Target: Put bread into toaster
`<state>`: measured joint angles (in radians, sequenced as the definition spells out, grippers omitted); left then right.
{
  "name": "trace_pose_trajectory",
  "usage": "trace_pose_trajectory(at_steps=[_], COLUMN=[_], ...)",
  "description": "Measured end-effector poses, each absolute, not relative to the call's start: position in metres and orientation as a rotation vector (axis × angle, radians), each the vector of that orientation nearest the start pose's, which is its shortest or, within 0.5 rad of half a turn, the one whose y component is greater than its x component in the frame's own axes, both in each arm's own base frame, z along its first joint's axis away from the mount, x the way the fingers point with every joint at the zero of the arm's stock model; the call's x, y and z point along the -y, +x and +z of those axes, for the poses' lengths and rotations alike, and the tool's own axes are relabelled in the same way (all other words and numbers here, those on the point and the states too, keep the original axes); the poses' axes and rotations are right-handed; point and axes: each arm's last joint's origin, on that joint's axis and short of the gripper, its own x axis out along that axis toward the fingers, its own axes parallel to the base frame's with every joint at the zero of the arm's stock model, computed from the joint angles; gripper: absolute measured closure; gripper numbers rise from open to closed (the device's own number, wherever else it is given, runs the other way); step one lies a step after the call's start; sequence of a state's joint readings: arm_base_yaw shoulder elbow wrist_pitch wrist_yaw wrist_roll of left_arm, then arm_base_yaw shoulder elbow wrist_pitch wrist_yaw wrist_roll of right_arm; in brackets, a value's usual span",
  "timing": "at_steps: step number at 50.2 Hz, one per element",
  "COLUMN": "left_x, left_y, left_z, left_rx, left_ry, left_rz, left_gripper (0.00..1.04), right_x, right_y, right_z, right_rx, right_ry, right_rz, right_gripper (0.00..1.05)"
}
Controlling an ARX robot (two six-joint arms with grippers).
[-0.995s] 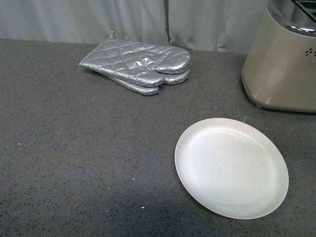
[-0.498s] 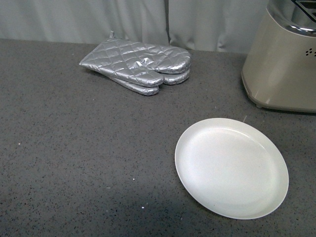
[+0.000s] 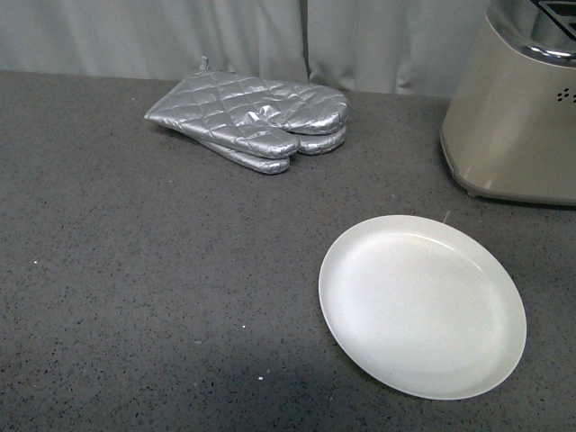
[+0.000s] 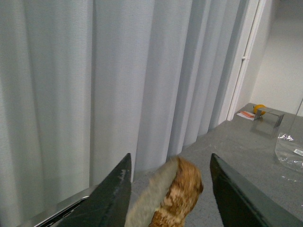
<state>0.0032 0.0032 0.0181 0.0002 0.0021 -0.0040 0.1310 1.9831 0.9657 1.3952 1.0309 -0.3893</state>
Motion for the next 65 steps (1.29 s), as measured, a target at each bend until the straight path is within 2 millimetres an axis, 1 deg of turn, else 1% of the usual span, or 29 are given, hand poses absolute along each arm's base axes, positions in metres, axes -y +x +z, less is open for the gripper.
trace_pose_trajectory(at_steps=[1,2,4,6,7,13,15,17,22,29,39,49,54,55,57,58,59,62,63,64,65], left_x=[0.0,0.0,0.0,0.0,0.0,0.0,0.0,0.0,0.0,0.0,0.0,0.0,0.0,0.0,0.0,0.0,0.0,0.0,0.0,0.0,0.0], left_y=[0.097,0.097,0.097,0.097,0.097,0.097,0.097,0.097,0.097,0.097,0.097,0.097,0.097,0.097,0.097,0.097,0.097,0.097,0.097,0.097,0.097], left_z=[0.169,0.169,0.169,0.169,0.169,0.169,0.169,0.169,0.169,0.169,0.169,0.169,0.169,0.169,0.169,0.169,0.169,0.169,0.169,0.169,0.169], left_rx=[0.015,0.015,0.015,0.015,0.015,0.015,0.015,0.015,0.015,0.015,0.015,0.015,0.015,0.015,0.015,0.015,0.015,0.015,0.015,0.015,0.015], left_ry=[-0.004,-0.004,-0.004,-0.004,-0.004,-0.004,-0.004,-0.004,-0.004,-0.004,-0.004,-0.004,-0.004,-0.004,-0.004,-0.004,-0.004,-0.004,-0.004,-0.004,-0.004], left_rz=[0.001,0.001,0.001,0.001,0.001,0.001,0.001,0.001,0.001,0.001,0.001,0.001,0.001,0.001,0.0,0.001,0.001,0.003,0.003,0.003,0.003], left_gripper=[0.07,0.07,0.07,0.07,0.07,0.07,0.07,0.07,0.07,0.07,0.07,0.07,0.07,0.07,0.07,0.07,0.07,0.07,0.07,0.07,0.07], right_x=[-0.025,-0.025,-0.025,-0.025,-0.025,-0.027,-0.027,-0.028,-0.028,-0.027,-0.025,-0.025,-0.026,-0.025,-0.021,-0.02,-0.018,-0.014,-0.013,-0.013,-0.01], right_y=[0.382,0.382,0.382,0.382,0.382,0.382,0.382,0.382,0.382,0.375,0.363,0.341,0.318,0.314,0.307,0.304,0.298,0.272,0.262,0.257,0.247], right_z=[0.199,0.199,0.199,0.199,0.199,0.199,0.199,0.199,0.198,0.198,0.21,0.227,0.237,0.239,0.239,0.24,0.239,0.235,0.233,0.231,0.228], right_rx=[0.148,0.148,0.148,0.148,0.148,0.147,0.145,0.141,0.134,0.12,0.131,0.167,0.191,0.197,0.158,0.145,0.117,0.034,0.01,0.0,-0.019], right_ry=[-0.146,-0.146,-0.146,-0.146,-0.146,-0.146,-0.146,-0.146,-0.147,-0.146,-0.124,-0.099,-0.091,-0.085,-0.129,-0.136,-0.14,-0.11,-0.098,-0.095,-0.08], right_rz=[-0.934,-0.934,-0.934,-0.934,-0.934,-0.934,-0.937,-0.937,-0.937,-0.946,-0.951,-0.921,-0.88,-0.845,-0.654,-0.596,-0.486,-0.241,-0.178,-0.151,-0.102], right_gripper=[0.52,0.46,0.38,0.32,0.3,0.06,0.1,0.11,0.09,0.09,0.09,0.09,0.09,0.1,0.16,0.18,0.22,0.32,0.36,0.38,0.41])
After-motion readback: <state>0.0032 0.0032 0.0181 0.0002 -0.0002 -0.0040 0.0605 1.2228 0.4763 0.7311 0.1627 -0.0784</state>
